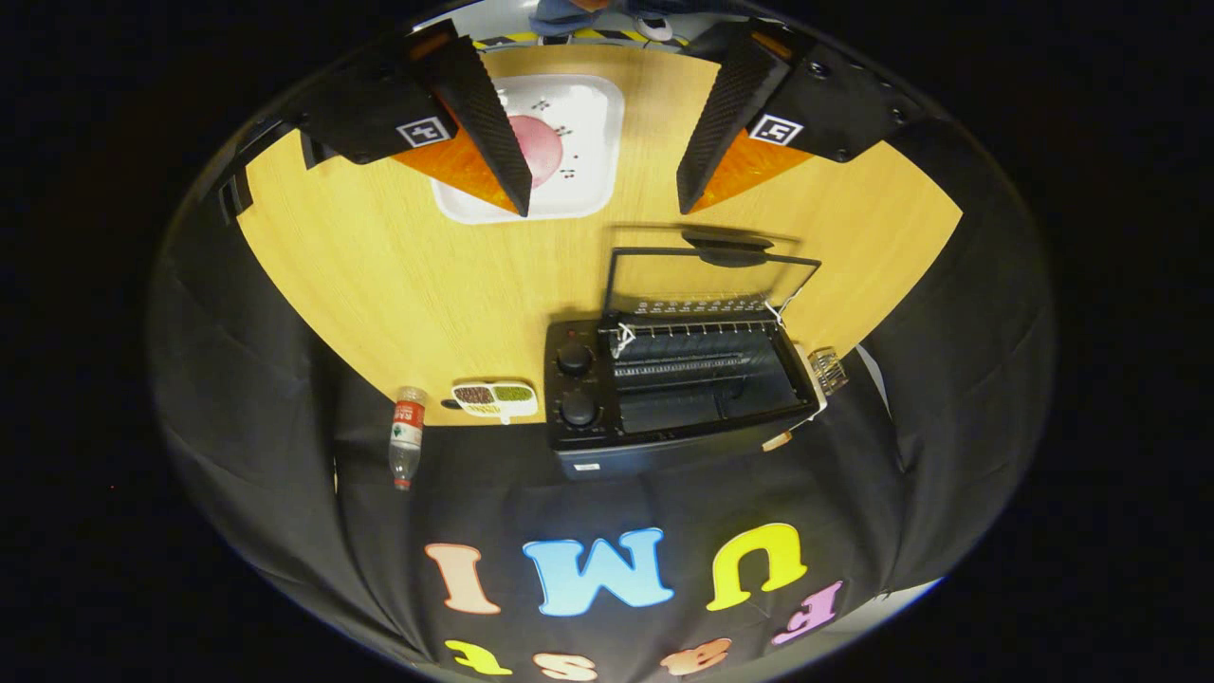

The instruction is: Open the toaster oven, put the food inside, and close the toaster oven door.

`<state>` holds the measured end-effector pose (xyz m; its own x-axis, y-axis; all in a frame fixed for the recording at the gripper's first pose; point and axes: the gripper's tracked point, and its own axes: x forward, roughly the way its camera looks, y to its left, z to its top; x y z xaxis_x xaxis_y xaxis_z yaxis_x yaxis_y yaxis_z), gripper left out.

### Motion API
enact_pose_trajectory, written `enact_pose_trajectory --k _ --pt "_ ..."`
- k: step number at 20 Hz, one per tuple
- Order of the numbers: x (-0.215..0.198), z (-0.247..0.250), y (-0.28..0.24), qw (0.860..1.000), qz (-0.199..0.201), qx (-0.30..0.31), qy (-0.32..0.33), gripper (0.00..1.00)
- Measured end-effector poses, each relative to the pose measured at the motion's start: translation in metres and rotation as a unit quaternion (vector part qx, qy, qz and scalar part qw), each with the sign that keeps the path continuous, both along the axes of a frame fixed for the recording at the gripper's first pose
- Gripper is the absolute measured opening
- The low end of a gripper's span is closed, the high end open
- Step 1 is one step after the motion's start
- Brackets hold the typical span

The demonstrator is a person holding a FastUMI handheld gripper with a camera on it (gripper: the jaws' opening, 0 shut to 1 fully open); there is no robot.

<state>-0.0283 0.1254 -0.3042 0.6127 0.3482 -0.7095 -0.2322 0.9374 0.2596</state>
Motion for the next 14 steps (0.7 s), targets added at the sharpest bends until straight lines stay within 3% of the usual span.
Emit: enact_pose_trajectory --k 7,14 --pt "0.009 -0.033 -0.058 0.995 0.060 -0.019 0.073 0.98" --pt "0.006 -0.074 -0.084 0.979 0.132 -0.040 0.152 0.96"
